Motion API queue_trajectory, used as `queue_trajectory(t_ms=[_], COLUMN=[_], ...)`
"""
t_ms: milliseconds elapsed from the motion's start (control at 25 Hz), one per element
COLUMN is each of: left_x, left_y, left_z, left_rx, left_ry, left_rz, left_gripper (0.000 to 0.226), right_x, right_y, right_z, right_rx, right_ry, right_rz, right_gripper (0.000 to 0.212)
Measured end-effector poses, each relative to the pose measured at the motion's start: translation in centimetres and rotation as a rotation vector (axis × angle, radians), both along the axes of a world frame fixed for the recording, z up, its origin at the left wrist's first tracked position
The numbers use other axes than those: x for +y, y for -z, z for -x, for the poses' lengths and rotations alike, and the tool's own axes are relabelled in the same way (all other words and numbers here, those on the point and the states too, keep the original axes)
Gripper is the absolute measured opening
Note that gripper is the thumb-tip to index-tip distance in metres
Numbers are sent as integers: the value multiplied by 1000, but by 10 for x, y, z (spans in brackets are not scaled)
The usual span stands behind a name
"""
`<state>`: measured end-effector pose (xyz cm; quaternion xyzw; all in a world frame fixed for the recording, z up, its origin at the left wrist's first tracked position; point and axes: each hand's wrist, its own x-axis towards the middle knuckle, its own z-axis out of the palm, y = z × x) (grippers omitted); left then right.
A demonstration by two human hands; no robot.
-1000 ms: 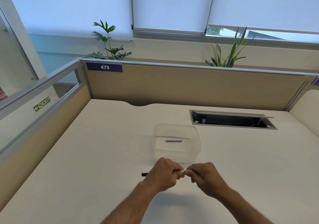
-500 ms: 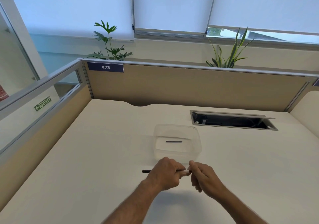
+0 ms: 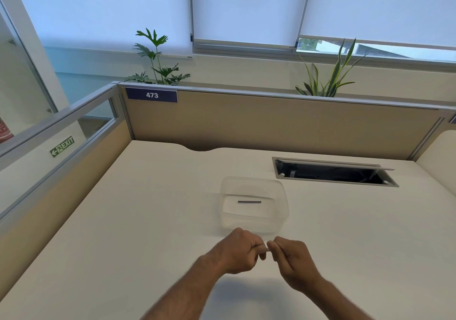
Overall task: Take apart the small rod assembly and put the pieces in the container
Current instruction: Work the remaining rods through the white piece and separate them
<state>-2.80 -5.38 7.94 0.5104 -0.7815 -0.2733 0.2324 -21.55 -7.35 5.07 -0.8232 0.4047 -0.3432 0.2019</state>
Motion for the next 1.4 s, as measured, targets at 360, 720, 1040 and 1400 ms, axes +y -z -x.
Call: queue_trajectory(t_ms=[360,720,1040,1400], left_x=[-1,-1,0,-1], left_y=[5,0,-2,4], left_z=[1,-2,0,-1], left_rx=[46,-21,32,48], left_ry=[-130,-73,29,-146], left_rz=[234,41,-161,152], left_gripper=[15,30,29,19], right_x=[2,2,2,0], right_y=[-8,-12,-7,-5], right_z=[-18,0,0,-16], right_rx=[-266,10,84,-44], right_ry=[182,51,30,225], right_rz=[-680,-114,208,-264], right_gripper=[60,28,37,58])
